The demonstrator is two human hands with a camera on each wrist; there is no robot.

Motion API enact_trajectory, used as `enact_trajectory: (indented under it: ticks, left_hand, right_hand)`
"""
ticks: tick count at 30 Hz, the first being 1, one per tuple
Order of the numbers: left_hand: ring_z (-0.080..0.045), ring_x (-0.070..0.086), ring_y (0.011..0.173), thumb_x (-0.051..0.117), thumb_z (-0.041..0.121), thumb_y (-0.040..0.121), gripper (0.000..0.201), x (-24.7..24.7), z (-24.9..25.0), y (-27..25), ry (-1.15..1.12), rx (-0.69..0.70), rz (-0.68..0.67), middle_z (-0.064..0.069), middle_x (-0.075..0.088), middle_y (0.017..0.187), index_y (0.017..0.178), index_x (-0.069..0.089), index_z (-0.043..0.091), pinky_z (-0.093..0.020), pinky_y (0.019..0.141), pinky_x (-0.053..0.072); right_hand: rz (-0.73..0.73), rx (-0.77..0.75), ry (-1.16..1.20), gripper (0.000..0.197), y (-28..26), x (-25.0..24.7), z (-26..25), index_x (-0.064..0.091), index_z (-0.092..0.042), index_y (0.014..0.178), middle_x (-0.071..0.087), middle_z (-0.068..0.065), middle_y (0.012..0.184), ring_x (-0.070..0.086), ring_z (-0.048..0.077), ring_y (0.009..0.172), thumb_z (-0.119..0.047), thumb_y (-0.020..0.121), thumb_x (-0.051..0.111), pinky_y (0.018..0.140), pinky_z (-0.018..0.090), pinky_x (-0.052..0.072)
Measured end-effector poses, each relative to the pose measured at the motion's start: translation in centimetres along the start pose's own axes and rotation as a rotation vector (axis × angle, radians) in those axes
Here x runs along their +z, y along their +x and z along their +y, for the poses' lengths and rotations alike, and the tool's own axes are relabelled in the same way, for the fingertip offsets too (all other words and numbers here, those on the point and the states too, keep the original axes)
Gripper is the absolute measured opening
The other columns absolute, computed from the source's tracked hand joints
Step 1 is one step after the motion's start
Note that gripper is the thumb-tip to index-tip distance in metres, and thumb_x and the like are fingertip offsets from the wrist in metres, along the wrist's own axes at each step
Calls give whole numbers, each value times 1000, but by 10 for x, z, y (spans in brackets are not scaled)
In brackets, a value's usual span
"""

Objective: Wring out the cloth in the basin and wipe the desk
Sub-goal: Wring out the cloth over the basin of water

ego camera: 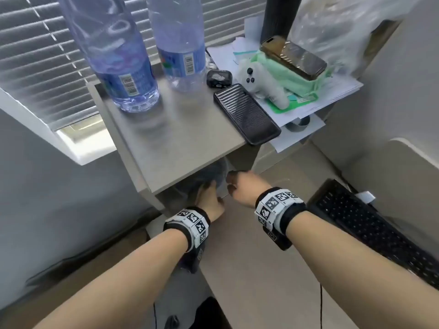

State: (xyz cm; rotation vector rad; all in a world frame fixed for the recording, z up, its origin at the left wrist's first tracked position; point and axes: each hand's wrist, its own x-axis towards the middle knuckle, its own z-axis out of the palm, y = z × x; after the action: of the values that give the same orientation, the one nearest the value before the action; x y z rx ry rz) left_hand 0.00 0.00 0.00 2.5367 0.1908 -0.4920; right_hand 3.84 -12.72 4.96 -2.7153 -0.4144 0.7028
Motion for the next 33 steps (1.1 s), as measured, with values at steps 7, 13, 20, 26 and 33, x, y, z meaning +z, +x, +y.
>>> enact_trajectory:
  ticks: [7,13,20,26,33]
  left_hand:
    - [-32,62,110,58,23,85,41,19,-29,2,122,-49,23,-9,68,116,125,56,19,-38,95,49]
    - [-29,66,99,54,24,87,30,21,-28,0,106,-43,2,-7,70,107,115,62,20,-28,73,46]
    - [-26,66,96,51,27,92,21,17,-29,0,87,-69,-66,-2,69,104,107,65,20,-35,81,53]
    - [-25,65,91,52,34,93,21,23,-26,-3,112,-28,-139,-1,69,99,101,66,20,-37,82,55]
    - [-23,63,83,49,26,96,20,32,-22,4,31,-46,-240,-1,66,87,89,65,15,-35,75,53]
  right_hand:
    - [-152,42,-66,48,29,18,-3,48,-17,138,56,12,136,56,32,120,-13,90,51,97,40,50]
    - [-134,10,-127,54,24,31,7,50,-20,133,54,7,136,56,31,117,-7,81,44,96,42,51]
    - [-128,-24,-263,43,24,36,13,55,-19,132,57,7,129,47,28,123,-15,90,45,99,40,44]
    - [-176,-18,-287,29,25,41,17,65,-14,112,65,9,112,58,27,102,-14,90,46,74,33,47]
    - [-228,68,-315,23,23,48,26,64,-10,106,69,13,104,64,30,89,-14,90,47,68,33,47]
